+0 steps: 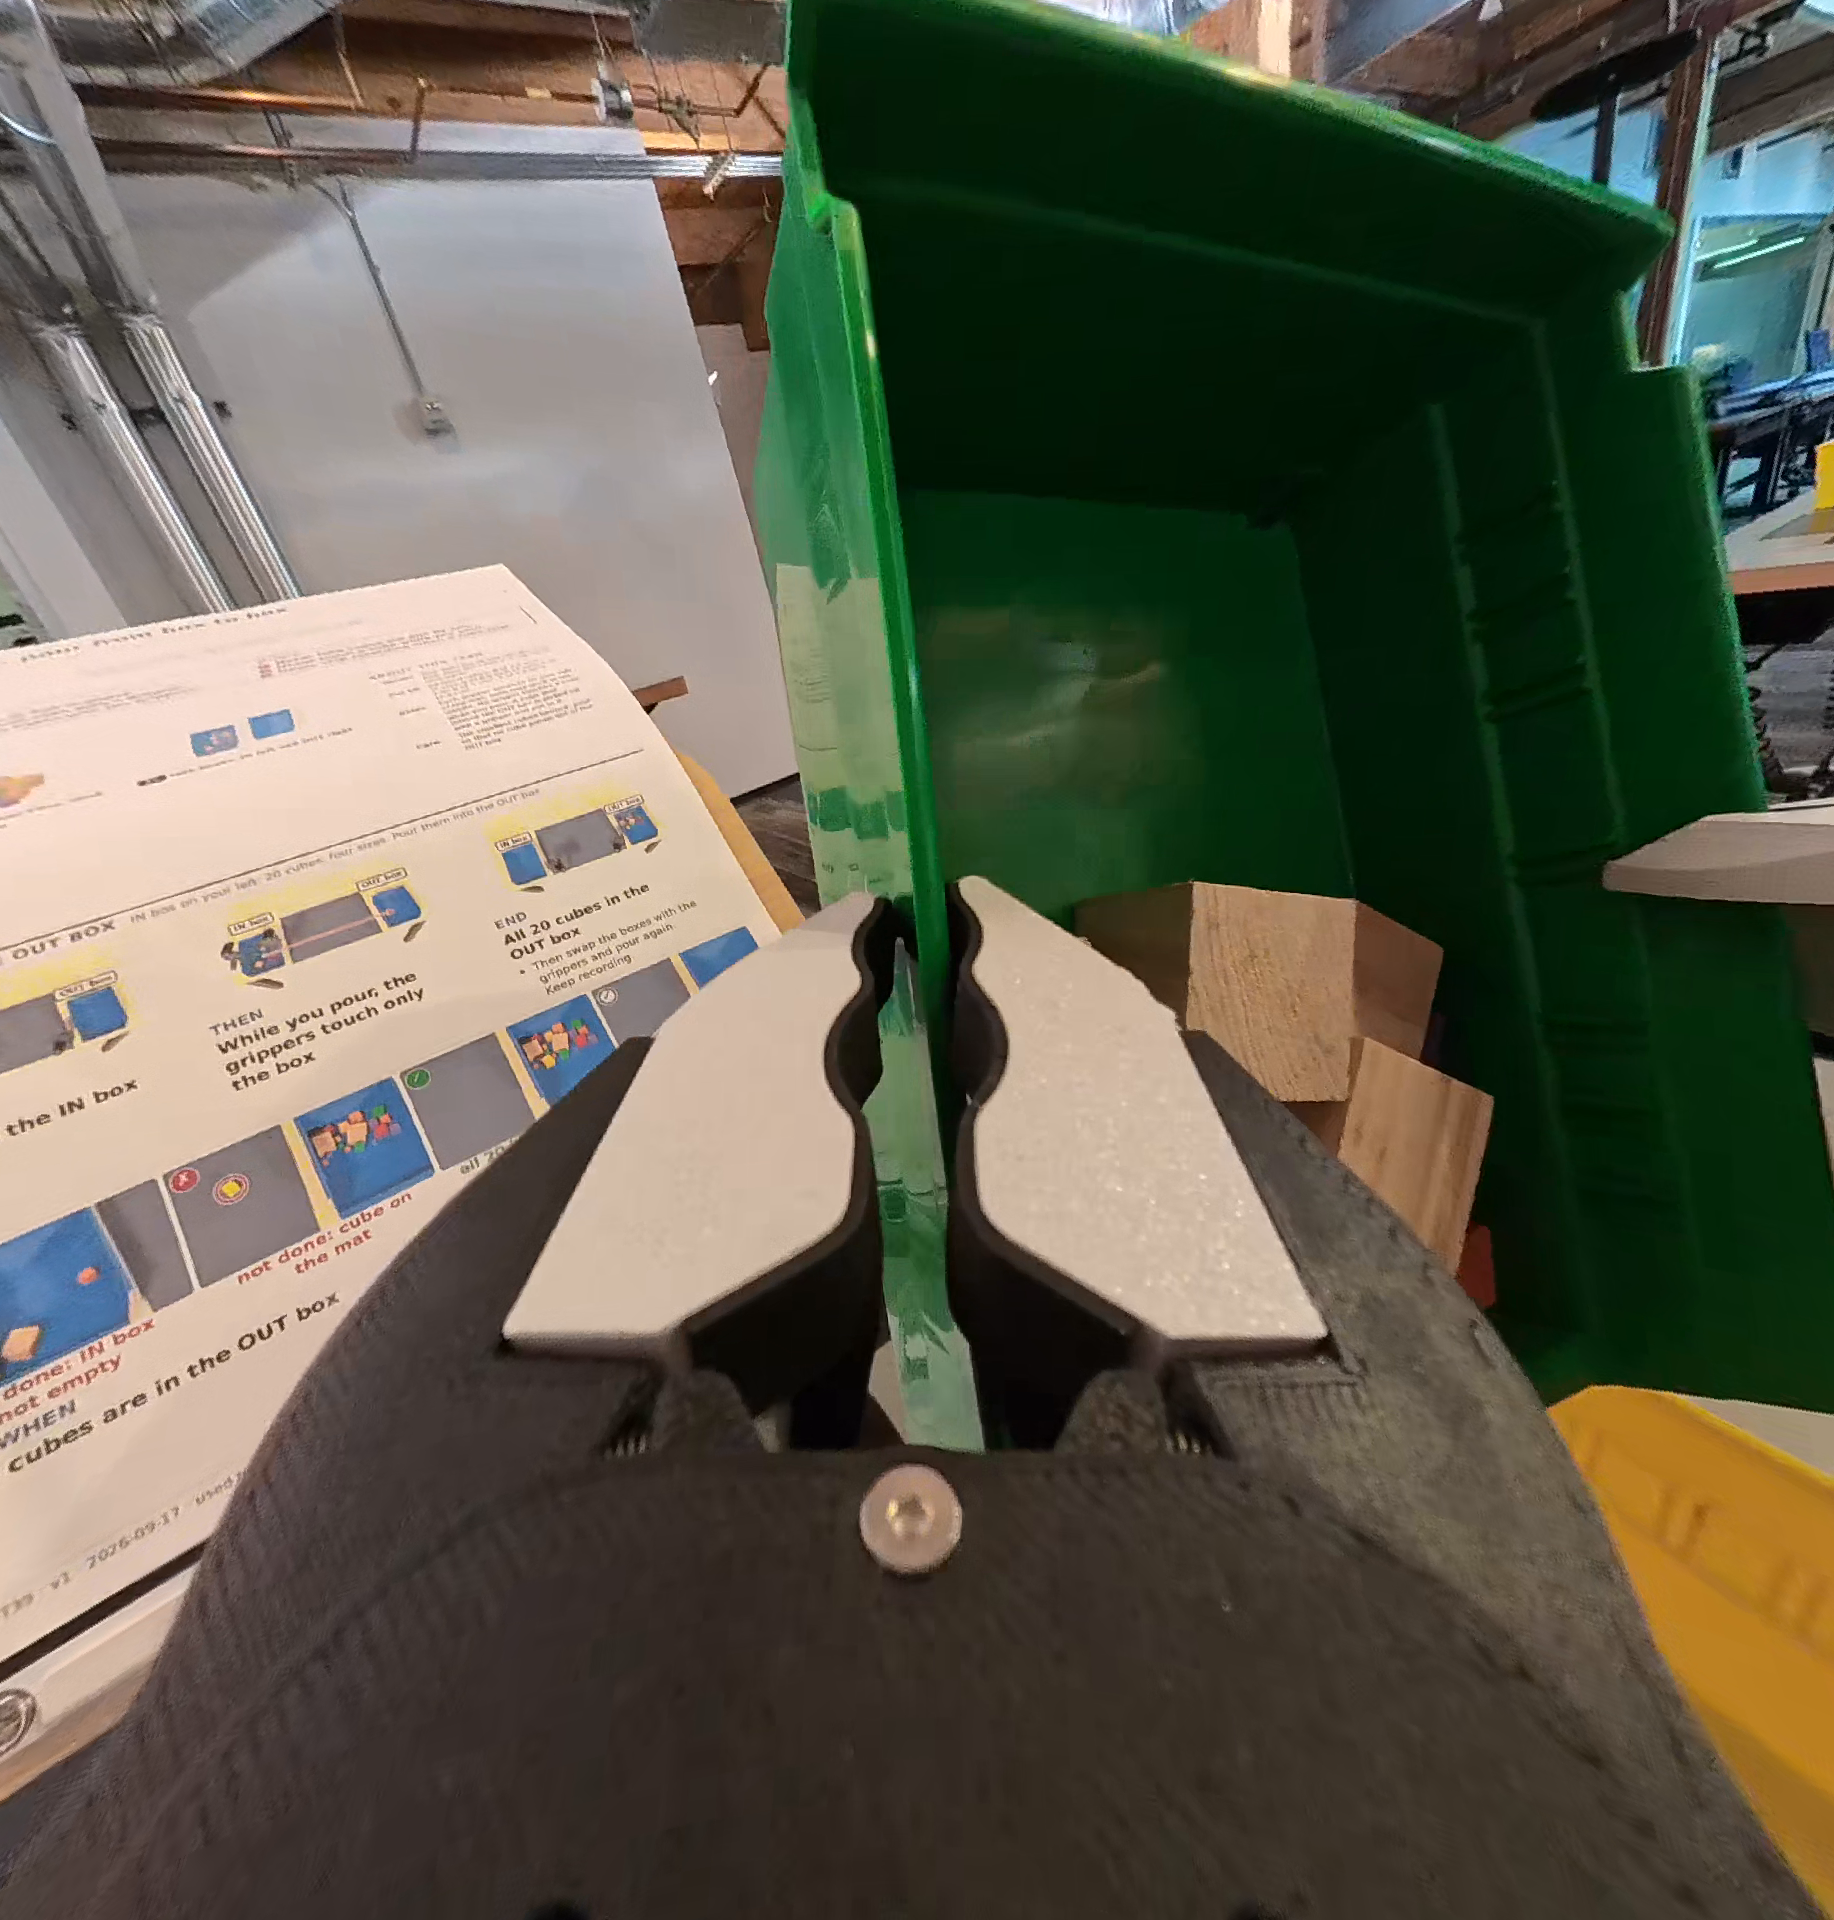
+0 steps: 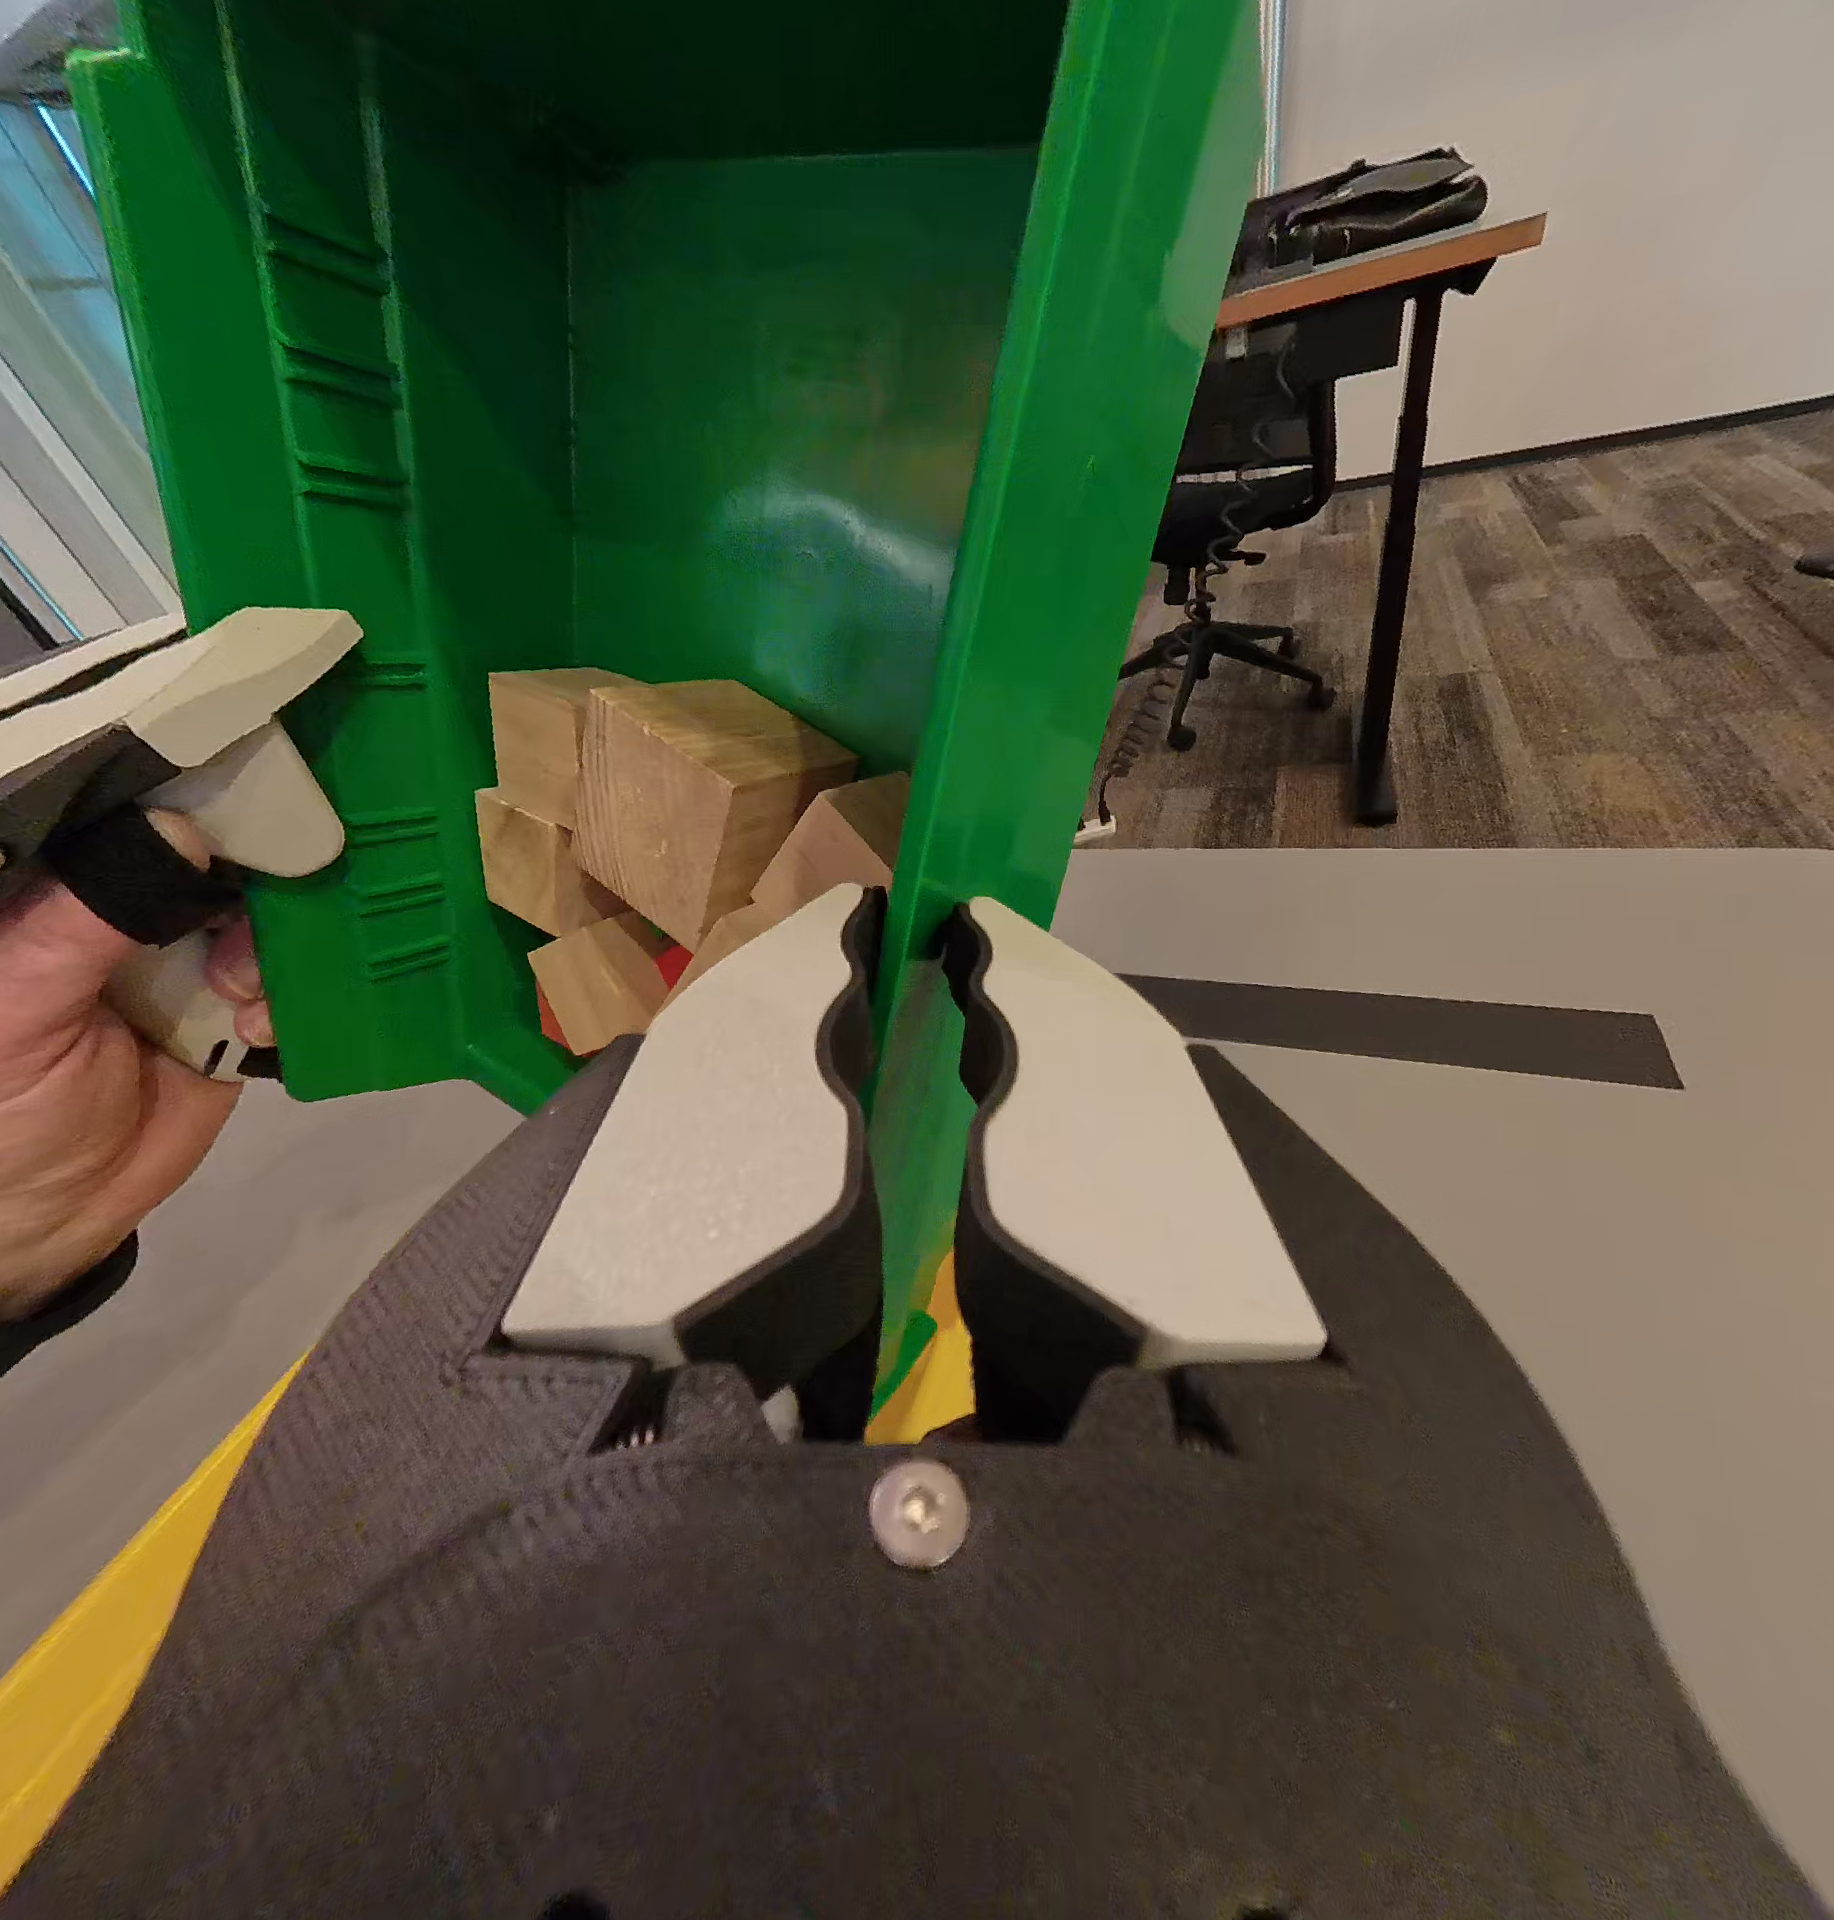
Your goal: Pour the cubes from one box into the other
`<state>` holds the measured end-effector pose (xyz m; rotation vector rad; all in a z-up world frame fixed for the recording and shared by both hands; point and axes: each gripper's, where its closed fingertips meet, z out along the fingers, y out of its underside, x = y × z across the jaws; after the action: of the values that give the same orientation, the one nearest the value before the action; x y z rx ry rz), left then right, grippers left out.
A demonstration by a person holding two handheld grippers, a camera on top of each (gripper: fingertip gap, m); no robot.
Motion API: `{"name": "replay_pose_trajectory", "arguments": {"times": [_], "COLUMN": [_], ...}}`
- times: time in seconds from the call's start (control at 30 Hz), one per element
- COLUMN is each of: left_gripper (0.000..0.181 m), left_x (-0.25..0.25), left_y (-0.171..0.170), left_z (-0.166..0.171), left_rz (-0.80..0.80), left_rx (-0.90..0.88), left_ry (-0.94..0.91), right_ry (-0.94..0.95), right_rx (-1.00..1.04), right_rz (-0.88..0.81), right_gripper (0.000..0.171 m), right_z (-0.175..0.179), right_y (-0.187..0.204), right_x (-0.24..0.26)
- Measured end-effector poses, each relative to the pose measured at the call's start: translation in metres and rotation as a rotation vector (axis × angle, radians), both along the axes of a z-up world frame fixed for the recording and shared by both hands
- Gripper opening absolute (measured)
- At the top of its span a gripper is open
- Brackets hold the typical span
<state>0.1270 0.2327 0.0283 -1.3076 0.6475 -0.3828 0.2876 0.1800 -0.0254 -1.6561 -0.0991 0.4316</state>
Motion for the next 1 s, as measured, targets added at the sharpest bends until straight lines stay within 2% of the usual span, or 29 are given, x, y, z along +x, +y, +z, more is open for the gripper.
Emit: {"name": "replay_pose_trajectory", "arguments": {"times": [0.47,0.6,1.0], "left_gripper": [0.009,0.009,0.009], "left_x": [-0.012,-0.016,-0.017], "left_y": [0.005,0.006,0.005], "left_z": [0.015,0.012,0.005], "left_rz": [0.032,0.050,0.063], "left_rx": [0.041,0.063,0.088], "left_ry": [-0.074,-0.076,-0.085], "right_ry": [-0.023,-0.060,-0.005], "right_rx": [0.116,0.141,0.177], "right_rz": [0.059,0.061,0.086], "right_gripper": [0.007,0.007,0.008], "right_z": [0.023,0.020,0.018], "right_y": [0.010,0.011,0.010], "right_x": [-0.009,-0.012,-0.013]}}
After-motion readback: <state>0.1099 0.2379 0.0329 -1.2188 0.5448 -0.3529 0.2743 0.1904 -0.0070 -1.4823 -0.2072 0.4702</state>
